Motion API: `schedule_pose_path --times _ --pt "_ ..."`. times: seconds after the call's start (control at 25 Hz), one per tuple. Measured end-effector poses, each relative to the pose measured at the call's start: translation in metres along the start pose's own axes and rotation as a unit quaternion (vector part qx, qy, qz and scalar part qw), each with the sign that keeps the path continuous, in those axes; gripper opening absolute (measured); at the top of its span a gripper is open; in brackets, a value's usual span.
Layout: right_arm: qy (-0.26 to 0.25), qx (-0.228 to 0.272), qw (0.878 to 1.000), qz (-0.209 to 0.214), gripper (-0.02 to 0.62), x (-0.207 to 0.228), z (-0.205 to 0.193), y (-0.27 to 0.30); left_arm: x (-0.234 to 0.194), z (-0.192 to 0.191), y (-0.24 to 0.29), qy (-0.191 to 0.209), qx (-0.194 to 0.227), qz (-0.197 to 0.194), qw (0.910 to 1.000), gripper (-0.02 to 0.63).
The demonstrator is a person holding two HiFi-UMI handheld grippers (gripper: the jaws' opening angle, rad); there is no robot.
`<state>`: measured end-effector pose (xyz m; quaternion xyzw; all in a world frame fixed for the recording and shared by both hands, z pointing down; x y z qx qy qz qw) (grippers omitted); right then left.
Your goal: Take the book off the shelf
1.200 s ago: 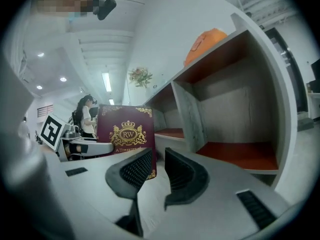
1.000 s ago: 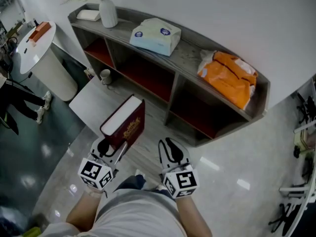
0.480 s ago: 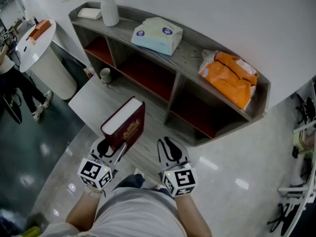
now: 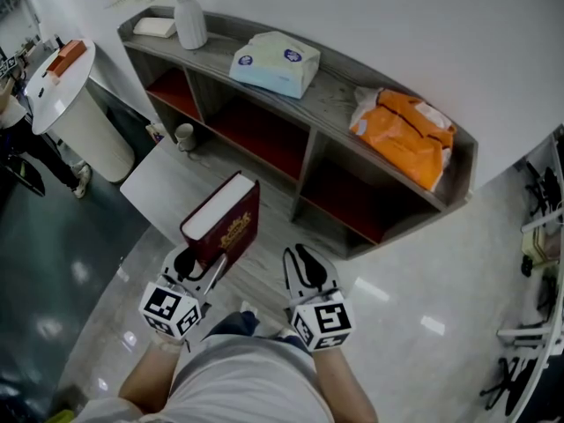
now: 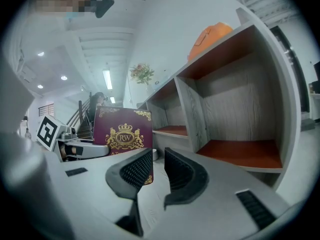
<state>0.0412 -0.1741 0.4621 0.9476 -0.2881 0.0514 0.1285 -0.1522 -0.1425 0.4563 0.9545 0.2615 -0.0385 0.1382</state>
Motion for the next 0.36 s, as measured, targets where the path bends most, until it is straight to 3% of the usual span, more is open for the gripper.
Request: schedule_pose_path --times 0.36 --pt "0.006 0.004 1.000 -0.007 0.083 0.0027 -0.0012 -0.0053 0.0026 -0.0005 -0.0010 -0.002 -0.002 -0.002 1.0000 0.219"
Point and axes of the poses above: the fingertips, and each gripper's own axes: y forward along the fingers, x to its right, z out of its top, the point moved 4 cm from there along -y, backward along the fingers, and after that the axes turned 5 degrees about -z, right-handed, at the moved point
